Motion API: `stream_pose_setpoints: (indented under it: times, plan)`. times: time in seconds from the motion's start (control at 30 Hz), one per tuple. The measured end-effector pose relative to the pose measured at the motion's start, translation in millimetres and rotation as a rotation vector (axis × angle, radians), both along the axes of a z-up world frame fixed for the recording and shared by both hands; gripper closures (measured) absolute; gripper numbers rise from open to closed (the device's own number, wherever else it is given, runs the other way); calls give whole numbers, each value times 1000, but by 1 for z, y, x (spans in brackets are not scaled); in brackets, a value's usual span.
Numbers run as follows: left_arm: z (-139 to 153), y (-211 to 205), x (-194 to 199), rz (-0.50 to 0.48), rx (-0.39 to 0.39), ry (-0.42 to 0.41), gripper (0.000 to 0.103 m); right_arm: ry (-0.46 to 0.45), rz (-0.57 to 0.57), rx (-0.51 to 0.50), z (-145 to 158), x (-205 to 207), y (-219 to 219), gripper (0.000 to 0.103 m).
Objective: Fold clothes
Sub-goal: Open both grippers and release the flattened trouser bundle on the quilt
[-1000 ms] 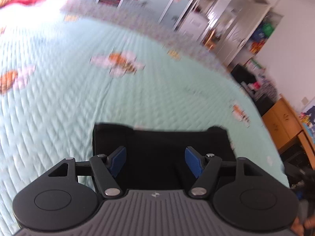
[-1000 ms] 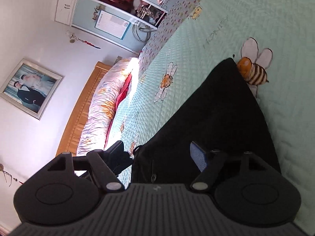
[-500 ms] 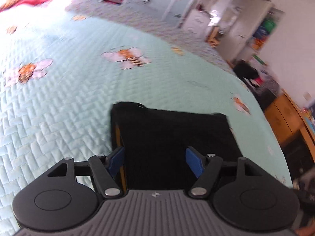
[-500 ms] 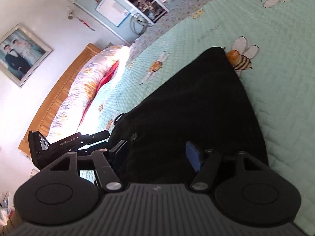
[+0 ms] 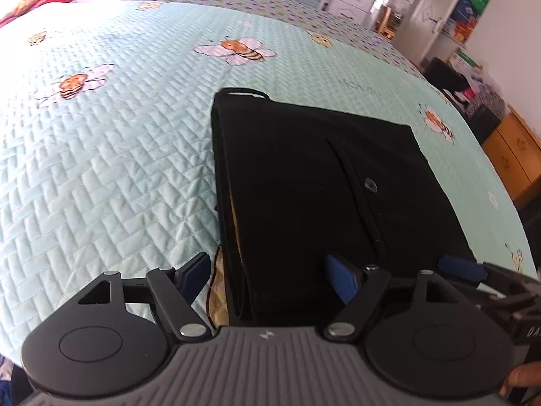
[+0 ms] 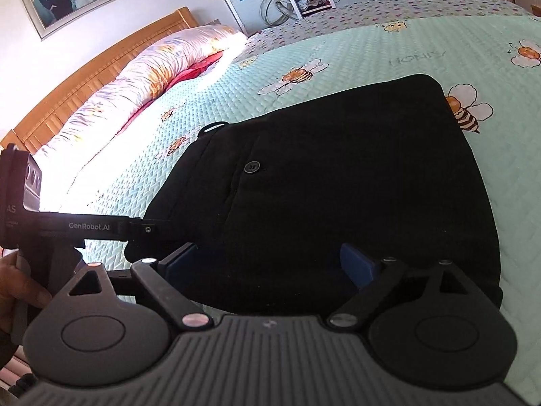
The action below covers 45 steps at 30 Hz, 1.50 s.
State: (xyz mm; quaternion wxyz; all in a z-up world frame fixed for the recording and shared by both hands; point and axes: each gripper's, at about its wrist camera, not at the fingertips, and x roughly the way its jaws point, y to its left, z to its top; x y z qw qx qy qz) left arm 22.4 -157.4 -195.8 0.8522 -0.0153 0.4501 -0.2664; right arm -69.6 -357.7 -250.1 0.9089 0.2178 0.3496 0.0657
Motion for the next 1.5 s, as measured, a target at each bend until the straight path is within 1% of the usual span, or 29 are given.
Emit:
stream_pose_setpoints:
  times: [0.1,0.13,0.2,0.23,0.27,0.3,0.43,0.5,0.6,0.73,0.77,0.8,0.83,0.93,1.0,1.07,1.17,1.2,1.23,1.27,1.33,1.5]
  plan:
    - [11,6,-7,67,29,-33,26,34,-2,12,3,5,2,11]
    - [17,9,-8,98,27,-41,26,45,-3,16,4,7,3,11]
    - [29,15,-11,127,4,-59,26,67,-4,25,7,11,4,10]
    - [35,15,-12,124,-4,-69,26,79,-5,29,8,13,4,8]
    - [41,11,-13,111,-7,-69,26,90,-5,33,9,14,5,3]
    - [46,8,-14,96,-10,-68,26,101,-6,37,10,16,6,0]
    - [62,-10,-15,54,-28,-14,26,146,-8,53,14,23,8,0]
    - [64,-23,-16,34,8,18,25,162,0,48,15,27,10,0]
    - [63,-34,-15,19,38,86,25,164,15,29,15,30,13,0]
    - [66,-39,-16,14,82,87,24,187,-62,132,26,29,3,0]
    - [67,-38,-16,18,89,90,20,186,-69,149,31,28,1,1]
    - [68,-38,-14,27,107,101,17,185,-74,142,37,28,2,1]
    - [69,-38,-12,36,126,113,15,189,-82,109,44,27,3,1]
    - [72,-44,-8,55,230,104,15,161,-94,15,72,24,10,1]
    - [74,-46,-6,51,255,101,15,160,-119,-35,88,23,12,1]
    - [74,-48,-3,48,244,147,15,216,-113,-107,97,28,17,1]
    - [64,-52,7,50,252,299,15,331,-76,-217,101,41,27,1]
    - [60,-53,10,54,259,352,15,356,-67,-229,99,42,28,1]
    - [58,-54,12,60,257,388,15,379,-58,-240,98,44,28,1]
    - [59,-54,13,65,258,399,15,390,-52,-245,97,46,27,1]
    - [62,-56,11,59,266,391,15,413,-54,-249,97,48,23,1]
    - [68,-64,3,28,304,385,15,418,-57,-268,110,46,22,1]
